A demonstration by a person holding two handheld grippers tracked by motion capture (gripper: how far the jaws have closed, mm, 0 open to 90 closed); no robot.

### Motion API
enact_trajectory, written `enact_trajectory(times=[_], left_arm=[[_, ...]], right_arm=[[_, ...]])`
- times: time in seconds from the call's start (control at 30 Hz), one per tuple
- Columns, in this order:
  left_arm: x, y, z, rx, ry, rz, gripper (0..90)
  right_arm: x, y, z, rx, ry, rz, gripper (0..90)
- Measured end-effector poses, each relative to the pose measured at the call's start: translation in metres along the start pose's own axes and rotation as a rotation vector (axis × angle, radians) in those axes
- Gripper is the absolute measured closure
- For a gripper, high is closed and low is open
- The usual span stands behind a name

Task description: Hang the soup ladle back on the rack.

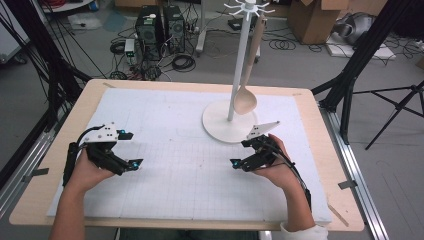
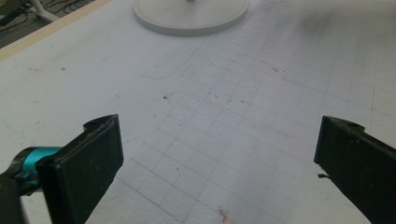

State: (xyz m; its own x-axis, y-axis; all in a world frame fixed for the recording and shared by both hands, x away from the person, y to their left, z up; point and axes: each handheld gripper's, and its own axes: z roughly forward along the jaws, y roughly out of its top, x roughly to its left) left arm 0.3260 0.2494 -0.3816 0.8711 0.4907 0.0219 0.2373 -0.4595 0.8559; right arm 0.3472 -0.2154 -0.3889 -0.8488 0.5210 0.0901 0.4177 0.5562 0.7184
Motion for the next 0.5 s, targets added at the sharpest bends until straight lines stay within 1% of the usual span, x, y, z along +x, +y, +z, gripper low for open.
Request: enact_trajectory(times=[0.1, 0.5], left_arm=[[-0.0001, 0.0005, -0.0006, 0.000, 0.000, 0.005, 1.7], [0.0003, 0.0001, 0.0007, 0.006, 0.002, -0.002, 1.7]], right_arm=[[-0.0002, 0.0000, 0.0001, 0.000, 0.004, 0.001, 14.9], [-0.0013, -0.0008, 0.0008, 0.012, 0.015, 0.005, 14.9]])
